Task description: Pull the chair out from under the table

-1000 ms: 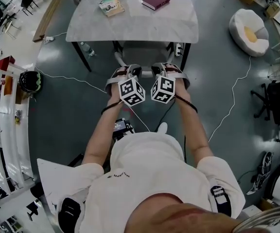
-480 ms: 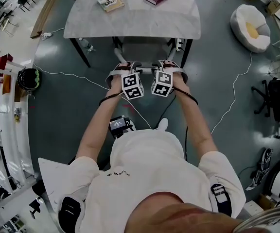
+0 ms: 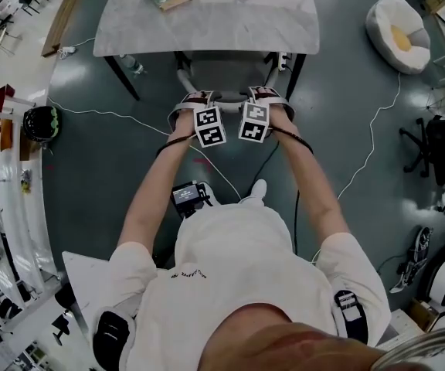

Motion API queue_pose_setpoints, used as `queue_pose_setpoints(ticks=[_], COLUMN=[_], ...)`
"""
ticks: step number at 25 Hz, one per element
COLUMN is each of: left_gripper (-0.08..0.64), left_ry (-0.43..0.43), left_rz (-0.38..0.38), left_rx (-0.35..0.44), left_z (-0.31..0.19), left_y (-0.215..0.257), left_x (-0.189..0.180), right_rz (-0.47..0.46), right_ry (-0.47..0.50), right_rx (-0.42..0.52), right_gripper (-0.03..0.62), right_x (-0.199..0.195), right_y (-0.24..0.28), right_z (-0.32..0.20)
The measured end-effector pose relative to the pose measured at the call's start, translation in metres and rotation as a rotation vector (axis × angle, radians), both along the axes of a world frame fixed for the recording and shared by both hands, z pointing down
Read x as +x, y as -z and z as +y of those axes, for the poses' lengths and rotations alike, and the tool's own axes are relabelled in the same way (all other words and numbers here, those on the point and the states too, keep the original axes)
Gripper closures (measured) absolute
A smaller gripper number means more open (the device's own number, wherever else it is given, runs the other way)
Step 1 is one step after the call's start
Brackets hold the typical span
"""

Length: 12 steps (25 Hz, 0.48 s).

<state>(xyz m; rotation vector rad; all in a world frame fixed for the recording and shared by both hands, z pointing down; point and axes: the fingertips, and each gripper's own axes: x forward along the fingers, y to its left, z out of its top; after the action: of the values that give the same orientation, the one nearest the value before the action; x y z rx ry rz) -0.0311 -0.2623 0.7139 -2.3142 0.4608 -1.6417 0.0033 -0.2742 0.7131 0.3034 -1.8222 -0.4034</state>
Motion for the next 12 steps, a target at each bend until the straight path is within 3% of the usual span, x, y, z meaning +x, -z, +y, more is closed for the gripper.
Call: queue_pose_setpoints(ticks=[12], left_gripper=[0.281], left_ry=[-0.048], left_rz=[-0.056], left_rx=[-0.070], left_z=[-0.003], left_y=[-0.039], left_x=[0.001], right_rz=[0.032], right_ry=[0.024], right_rx=[-0.074], right_gripper=[0.290], right_x=[0.003], right_y=[-0.043], right_z=[0.000])
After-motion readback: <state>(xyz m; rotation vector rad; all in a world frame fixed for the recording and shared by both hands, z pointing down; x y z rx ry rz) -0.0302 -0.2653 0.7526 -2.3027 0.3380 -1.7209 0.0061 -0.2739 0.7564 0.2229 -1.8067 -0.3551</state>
